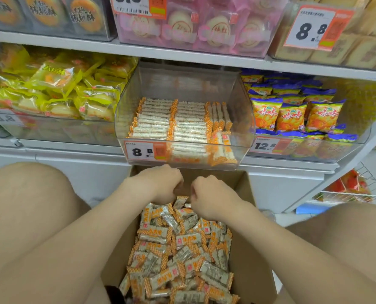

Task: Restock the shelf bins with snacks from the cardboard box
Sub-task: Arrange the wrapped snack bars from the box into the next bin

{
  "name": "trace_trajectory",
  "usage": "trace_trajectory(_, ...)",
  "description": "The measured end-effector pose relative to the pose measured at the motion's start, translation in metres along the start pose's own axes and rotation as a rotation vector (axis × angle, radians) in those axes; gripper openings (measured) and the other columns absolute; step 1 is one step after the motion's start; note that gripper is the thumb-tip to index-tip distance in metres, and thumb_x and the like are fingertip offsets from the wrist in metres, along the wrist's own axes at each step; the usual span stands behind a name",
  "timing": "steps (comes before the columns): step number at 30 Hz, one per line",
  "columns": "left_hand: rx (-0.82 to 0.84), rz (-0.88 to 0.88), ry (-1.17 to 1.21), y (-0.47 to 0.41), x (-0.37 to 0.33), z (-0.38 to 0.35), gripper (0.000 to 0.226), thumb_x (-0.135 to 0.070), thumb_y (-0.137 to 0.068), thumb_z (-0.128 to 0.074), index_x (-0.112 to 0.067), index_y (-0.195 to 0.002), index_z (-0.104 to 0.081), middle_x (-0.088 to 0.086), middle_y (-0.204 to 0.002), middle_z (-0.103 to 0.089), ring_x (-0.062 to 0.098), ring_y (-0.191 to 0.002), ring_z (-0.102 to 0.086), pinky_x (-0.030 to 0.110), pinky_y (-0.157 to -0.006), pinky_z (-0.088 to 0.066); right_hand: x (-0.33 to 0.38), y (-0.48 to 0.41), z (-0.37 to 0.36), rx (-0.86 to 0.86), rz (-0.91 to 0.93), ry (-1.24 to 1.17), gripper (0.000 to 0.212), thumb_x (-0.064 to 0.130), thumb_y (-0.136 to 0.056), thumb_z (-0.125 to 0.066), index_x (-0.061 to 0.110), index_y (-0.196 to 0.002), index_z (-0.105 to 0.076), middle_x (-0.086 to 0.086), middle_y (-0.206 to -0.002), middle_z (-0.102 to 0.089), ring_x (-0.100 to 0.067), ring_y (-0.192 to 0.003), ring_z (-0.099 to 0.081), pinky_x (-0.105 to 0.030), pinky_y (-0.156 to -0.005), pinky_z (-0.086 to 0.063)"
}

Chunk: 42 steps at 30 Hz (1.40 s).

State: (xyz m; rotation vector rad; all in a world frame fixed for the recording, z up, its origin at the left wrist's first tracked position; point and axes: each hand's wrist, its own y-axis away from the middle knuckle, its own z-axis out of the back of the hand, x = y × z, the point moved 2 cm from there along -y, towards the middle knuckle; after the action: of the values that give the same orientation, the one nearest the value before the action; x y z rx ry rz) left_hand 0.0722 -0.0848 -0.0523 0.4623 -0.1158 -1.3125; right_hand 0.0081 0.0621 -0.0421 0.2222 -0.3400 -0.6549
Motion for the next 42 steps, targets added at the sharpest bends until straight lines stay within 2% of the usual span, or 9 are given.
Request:
trace_trajectory(4,0.155,0.128,0.028,-0.032,0.021,-0.054,0.037,0.001,-0.093,-0.052,-0.019,-0.118,-0.069,0.006,-0.117,-0.065,0.03,-0.099,-0.068,0.047,-0.087,-0.062,-0.023,-0.031,-0.053,0.182,-0.062,-0.04,0.014,0.012,-0.095,-0.051,0.009,-0.086,-0.061,-0.01,-0.083,-0.059,-0.032,-0.074,-0.058,-0.037,-0.06,-0.048)
trace_trajectory(8,0.219,0.235,0.095,-0.057,0.048,-0.112,0.046,0.003,-0.093,-0.05,-0.013,-0.133,-0.063,0.012,-0.132,-0.062,0.03,-0.106,-0.065,0.049,-0.093,-0.06,-0.051,-0.052,-0.099,0.295,-0.099,-0.112,0.024,0.009,-0.097,-0.047,0.006,-0.106,-0.069,-0.012,-0.1,-0.068,-0.033,-0.091,-0.066,-0.042,-0.073,-0.057)
trace_trajectory(12,0.181,0.44,0.216,-0.066,0.064,-0.173,0.058,0.001,-0.098,-0.053,-0.017,-0.152,-0.042,0.015,-0.155,-0.032,0.039,-0.131,-0.05,0.047,-0.107,-0.049,-0.071,-0.07,-0.14,0.209,-0.219,-0.197,0.018,0.009,-0.097,-0.05,0.009,-0.091,-0.067,-0.011,-0.086,-0.067,-0.035,-0.08,-0.067,-0.038,-0.064,-0.052)
trace_trajectory(19,0.009,0.579,0.44,-0.086,0.076,-0.234,0.069,0.0,-0.1,-0.057,-0.003,-0.157,-0.018,0.027,-0.155,-0.031,0.046,-0.135,-0.047,0.049,-0.106,-0.045,-0.094,-0.101,-0.187,0.059,-0.224,-0.32,0.062,0.005,-0.093,-0.057,0.019,-0.152,-0.042,-0.012,-0.137,-0.06,-0.035,-0.125,-0.057,-0.047,-0.098,-0.053)
trace_trajectory(23,-0.083,0.538,0.419,-0.092,0.076,-0.24,0.058,0.005,-0.095,-0.059,-0.012,-0.145,-0.037,0.018,-0.137,-0.056,0.039,-0.12,-0.058,0.049,-0.095,-0.053,-0.081,-0.12,-0.197,0.006,-0.048,-0.239,0.077,0.001,-0.096,-0.054,0.033,-0.16,-0.024,-0.009,-0.142,-0.052,-0.033,-0.122,-0.054,-0.046,-0.086,-0.052)
trace_trajectory(27,0.005,0.515,0.376,-0.092,0.073,-0.249,0.046,-0.008,-0.097,-0.068,-0.023,-0.138,-0.053,0.009,-0.143,-0.04,0.038,-0.122,-0.052,0.049,-0.104,-0.049,-0.063,-0.129,-0.216,0.148,-0.019,-0.081,0.082,0.004,-0.097,-0.057,0.036,-0.162,-0.019,-0.011,-0.153,-0.033,-0.037,-0.137,-0.039,-0.049,-0.1,-0.046)
trace_trajectory(33,-0.041,0.463,0.364,-0.084,0.072,-0.249,0.03,-0.022,-0.1,-0.067,-0.031,-0.123,-0.049,0.004,-0.132,-0.04,0.031,-0.116,-0.048,0.049,-0.101,-0.046,-0.066,-0.129,-0.226,-0.09,-0.231,-0.343,0.016,0.032,-0.101,-0.065,0.018,-0.106,-0.07,-0.002,-0.105,-0.067,-0.024,-0.091,-0.068,-0.033,-0.073,-0.053)
trace_trajectory(36,-0.087,0.424,0.313,-0.082,0.068,-0.237,0.027,-0.031,-0.102,-0.063,-0.03,-0.127,-0.052,0.004,-0.124,-0.063,0.031,-0.12,-0.046,0.044,-0.1,-0.043,-0.074,-0.124,-0.222,-0.249,-0.386,-0.602,0.013,0.017,-0.096,-0.072,0.019,-0.085,-0.066,0.003,-0.076,-0.068,-0.012,-0.069,-0.064,-0.028,-0.062,-0.055)
trace_trajectory(42,-0.187,0.485,0.495,-0.066,0.064,-0.208,0.03,-0.033,-0.101,-0.064,-0.03,-0.131,-0.064,0.004,-0.123,-0.067,0.029,-0.099,-0.067,0.043,-0.086,-0.057,-0.083,-0.12,-0.219,0.116,-0.28,-0.609,0.052,0.025,-0.104,-0.056,0.033,-0.154,-0.042,-0.012,-0.146,-0.048,-0.017,-0.079,-0.062,-0.028,-0.071,-0.049)
